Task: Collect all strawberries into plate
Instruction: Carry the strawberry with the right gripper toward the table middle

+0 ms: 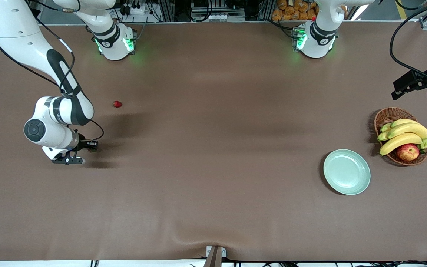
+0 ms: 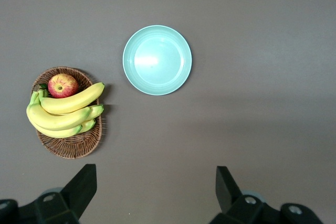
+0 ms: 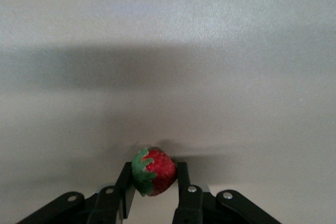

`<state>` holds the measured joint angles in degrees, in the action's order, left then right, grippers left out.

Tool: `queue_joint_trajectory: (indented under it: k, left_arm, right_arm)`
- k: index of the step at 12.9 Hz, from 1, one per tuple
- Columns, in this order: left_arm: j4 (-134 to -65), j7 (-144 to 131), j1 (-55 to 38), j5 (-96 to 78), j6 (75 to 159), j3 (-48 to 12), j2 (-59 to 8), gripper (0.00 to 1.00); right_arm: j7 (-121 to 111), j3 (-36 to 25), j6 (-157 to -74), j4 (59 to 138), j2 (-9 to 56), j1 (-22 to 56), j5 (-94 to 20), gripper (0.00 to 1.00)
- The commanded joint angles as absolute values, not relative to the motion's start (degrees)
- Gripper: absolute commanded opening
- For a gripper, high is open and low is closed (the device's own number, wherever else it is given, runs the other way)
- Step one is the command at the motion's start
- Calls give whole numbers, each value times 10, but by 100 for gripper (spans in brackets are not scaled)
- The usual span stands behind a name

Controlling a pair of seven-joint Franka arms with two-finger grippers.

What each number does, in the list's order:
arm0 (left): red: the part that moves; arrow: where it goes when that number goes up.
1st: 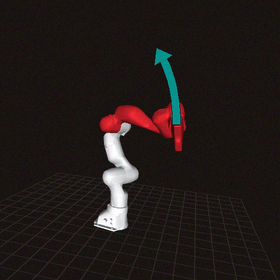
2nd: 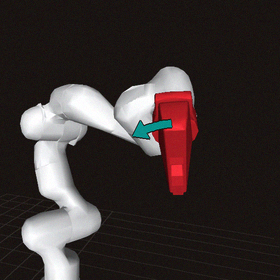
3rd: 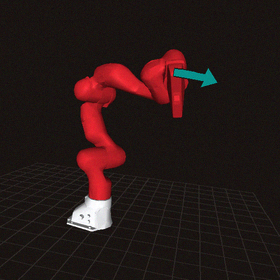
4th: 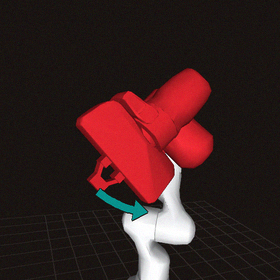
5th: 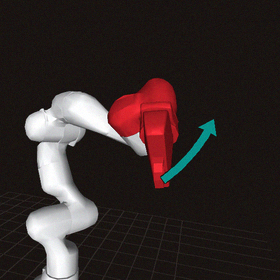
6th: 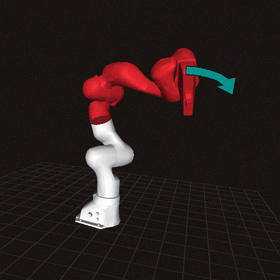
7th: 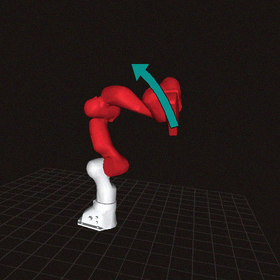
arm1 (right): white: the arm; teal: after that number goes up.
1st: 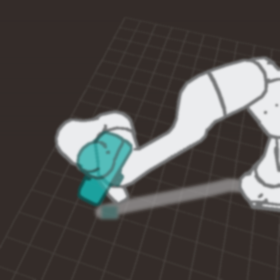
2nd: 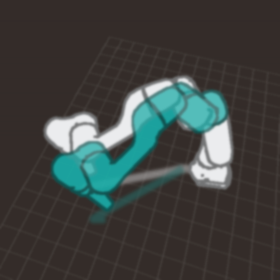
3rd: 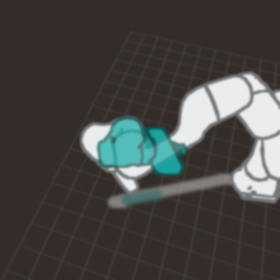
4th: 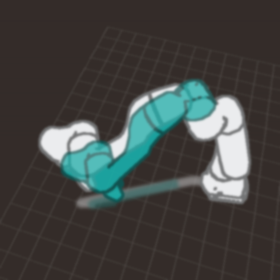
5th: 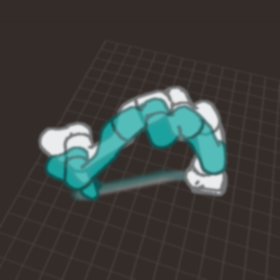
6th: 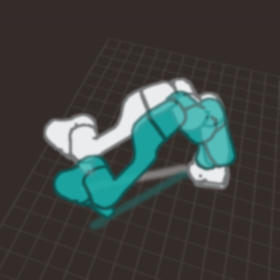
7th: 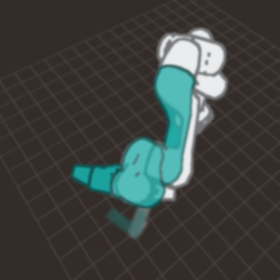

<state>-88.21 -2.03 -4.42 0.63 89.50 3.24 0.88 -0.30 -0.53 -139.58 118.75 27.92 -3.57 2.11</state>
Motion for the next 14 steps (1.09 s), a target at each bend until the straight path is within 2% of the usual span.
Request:
queue_joint_trajectory:
  k: [1,6,9,14]
  left_arm:
    - [-879,-14,-40,-6,896,33,7,100]
    - [-879,-14,-39,-6,896,33,7,100]
    - [-879,-14,-40,-6,896,33,4,100]
    - [-878,-14,-39,-6,896,32,4,100]
  right_arm:
    - [-5,3,-1384,1184,244,-39,16,0]
    - [-18,4,-1366,1175,163,31,16,0]
    - [-14,5,-1328,1127,163,82,14,0]
    - [24,5,-1332,1103,172,174,12,0]
